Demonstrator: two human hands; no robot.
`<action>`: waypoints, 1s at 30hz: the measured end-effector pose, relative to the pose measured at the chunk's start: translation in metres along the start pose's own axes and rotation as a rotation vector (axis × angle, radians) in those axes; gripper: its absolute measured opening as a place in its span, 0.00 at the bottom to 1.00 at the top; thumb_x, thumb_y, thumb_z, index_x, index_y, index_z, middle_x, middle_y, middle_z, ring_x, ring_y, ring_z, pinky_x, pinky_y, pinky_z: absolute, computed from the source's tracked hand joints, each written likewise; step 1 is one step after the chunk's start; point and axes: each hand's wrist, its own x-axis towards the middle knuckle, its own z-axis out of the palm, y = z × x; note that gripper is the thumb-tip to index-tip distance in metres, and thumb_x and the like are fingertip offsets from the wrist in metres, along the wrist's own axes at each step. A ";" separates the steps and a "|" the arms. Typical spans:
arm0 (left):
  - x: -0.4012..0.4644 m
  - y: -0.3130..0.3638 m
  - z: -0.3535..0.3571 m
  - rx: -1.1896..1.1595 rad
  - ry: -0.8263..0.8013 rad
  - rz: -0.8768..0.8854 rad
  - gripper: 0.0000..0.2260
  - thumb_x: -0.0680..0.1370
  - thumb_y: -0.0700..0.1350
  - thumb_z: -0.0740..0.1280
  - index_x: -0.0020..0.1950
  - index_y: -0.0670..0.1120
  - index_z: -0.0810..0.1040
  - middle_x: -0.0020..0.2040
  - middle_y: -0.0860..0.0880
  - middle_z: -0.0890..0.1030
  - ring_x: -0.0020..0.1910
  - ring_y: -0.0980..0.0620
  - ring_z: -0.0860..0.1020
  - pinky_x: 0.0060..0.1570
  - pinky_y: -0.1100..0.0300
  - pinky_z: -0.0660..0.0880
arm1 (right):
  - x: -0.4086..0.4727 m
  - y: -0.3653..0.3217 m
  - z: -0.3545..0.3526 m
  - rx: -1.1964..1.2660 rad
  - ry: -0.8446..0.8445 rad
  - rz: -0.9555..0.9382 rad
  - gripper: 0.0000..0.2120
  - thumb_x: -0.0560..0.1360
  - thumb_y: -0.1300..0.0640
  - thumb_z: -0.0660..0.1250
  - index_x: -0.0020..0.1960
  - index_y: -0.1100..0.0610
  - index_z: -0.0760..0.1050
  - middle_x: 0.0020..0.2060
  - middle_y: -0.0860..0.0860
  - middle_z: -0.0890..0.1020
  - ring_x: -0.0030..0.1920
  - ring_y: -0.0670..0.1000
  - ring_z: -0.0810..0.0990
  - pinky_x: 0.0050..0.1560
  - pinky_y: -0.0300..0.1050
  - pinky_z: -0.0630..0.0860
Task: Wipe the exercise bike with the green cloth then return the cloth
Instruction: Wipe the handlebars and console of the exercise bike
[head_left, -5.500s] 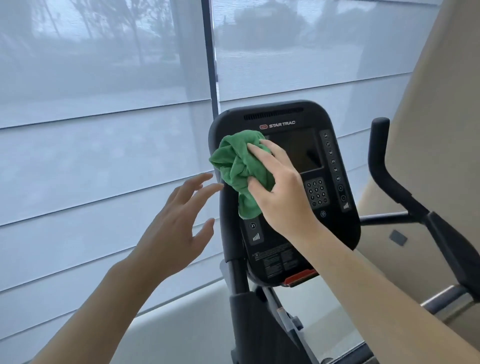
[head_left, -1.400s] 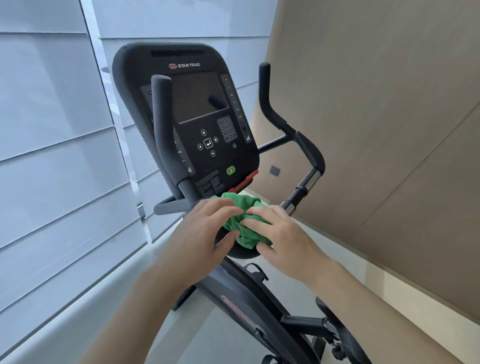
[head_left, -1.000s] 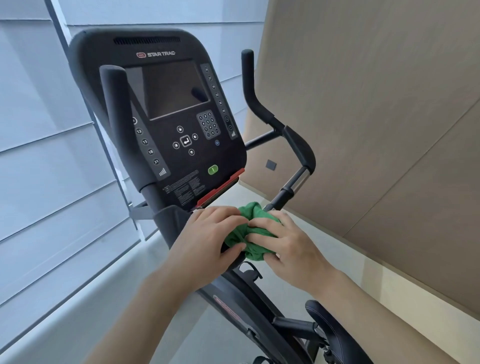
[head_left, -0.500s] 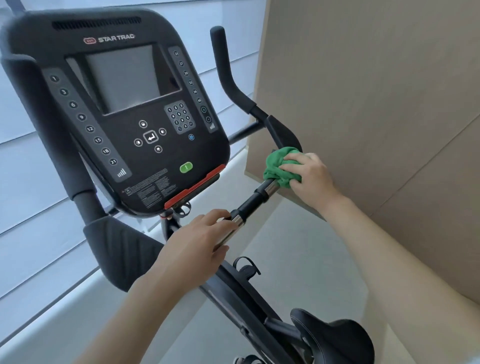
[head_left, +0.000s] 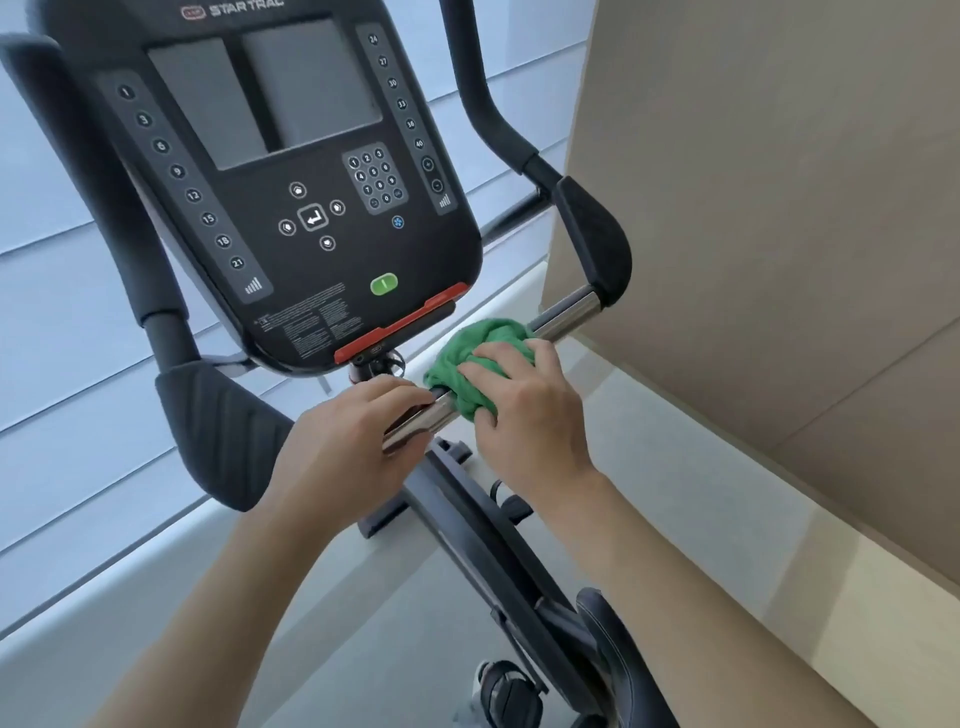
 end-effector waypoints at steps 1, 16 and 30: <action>-0.006 0.003 0.001 -0.013 0.024 -0.019 0.16 0.77 0.49 0.74 0.65 0.55 0.82 0.60 0.60 0.82 0.52 0.55 0.82 0.44 0.57 0.81 | -0.006 -0.008 0.000 0.032 -0.012 0.010 0.21 0.72 0.63 0.73 0.64 0.53 0.83 0.64 0.48 0.82 0.63 0.57 0.74 0.53 0.50 0.83; -0.201 0.023 -0.024 -0.360 0.138 -0.073 0.26 0.75 0.54 0.74 0.70 0.66 0.70 0.70 0.66 0.71 0.69 0.60 0.73 0.66 0.66 0.69 | -0.151 -0.103 -0.055 0.315 -0.246 0.010 0.28 0.73 0.63 0.69 0.70 0.45 0.79 0.69 0.35 0.73 0.66 0.45 0.72 0.64 0.46 0.78; -0.285 0.127 0.012 -0.603 -0.131 0.100 0.22 0.69 0.44 0.69 0.61 0.60 0.75 0.63 0.67 0.75 0.61 0.64 0.75 0.56 0.53 0.79 | -0.320 -0.130 -0.160 0.470 -0.254 0.320 0.36 0.64 0.64 0.72 0.68 0.41 0.71 0.68 0.37 0.70 0.72 0.42 0.71 0.66 0.26 0.66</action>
